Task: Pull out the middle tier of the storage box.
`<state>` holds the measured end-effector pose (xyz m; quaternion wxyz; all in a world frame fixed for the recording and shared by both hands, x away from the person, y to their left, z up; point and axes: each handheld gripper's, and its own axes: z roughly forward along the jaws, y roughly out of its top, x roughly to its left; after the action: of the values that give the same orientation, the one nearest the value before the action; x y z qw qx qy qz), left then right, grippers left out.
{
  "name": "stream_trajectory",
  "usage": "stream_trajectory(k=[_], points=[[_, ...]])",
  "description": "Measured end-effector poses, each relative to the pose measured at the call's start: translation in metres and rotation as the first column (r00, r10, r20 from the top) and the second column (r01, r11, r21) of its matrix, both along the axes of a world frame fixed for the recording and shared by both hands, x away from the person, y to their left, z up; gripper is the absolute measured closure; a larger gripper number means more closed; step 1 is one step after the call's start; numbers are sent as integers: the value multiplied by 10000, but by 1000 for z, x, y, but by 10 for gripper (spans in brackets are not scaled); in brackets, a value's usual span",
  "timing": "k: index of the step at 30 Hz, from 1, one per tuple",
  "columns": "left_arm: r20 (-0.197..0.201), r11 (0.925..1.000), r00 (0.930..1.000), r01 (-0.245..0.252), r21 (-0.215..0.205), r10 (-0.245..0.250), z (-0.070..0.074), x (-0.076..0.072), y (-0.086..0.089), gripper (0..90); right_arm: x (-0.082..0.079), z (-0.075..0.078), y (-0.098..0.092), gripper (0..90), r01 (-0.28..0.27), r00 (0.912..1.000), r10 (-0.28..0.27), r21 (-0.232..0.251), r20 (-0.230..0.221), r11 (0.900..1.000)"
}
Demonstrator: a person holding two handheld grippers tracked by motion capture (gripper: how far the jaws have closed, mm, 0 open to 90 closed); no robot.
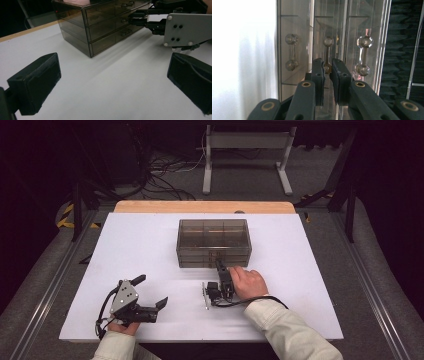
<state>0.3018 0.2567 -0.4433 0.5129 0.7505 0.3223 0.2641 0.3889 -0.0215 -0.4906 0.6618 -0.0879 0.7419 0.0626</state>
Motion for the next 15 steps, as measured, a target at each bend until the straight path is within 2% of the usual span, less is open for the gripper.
stream_trajectory(k=[5, 15], points=[[18, 10000, 10000, -2, 47, 2, 0, 0, 0, 1, -1, 0, 0, 814, 56, 9999, -55, 79, -101, 10000], [-3, 10000, 10000, -10, -5, 10, 0, 0, 0, 1, -7, 5, 1, 814, -33, 9996, 29, -109, -293, 9999]])
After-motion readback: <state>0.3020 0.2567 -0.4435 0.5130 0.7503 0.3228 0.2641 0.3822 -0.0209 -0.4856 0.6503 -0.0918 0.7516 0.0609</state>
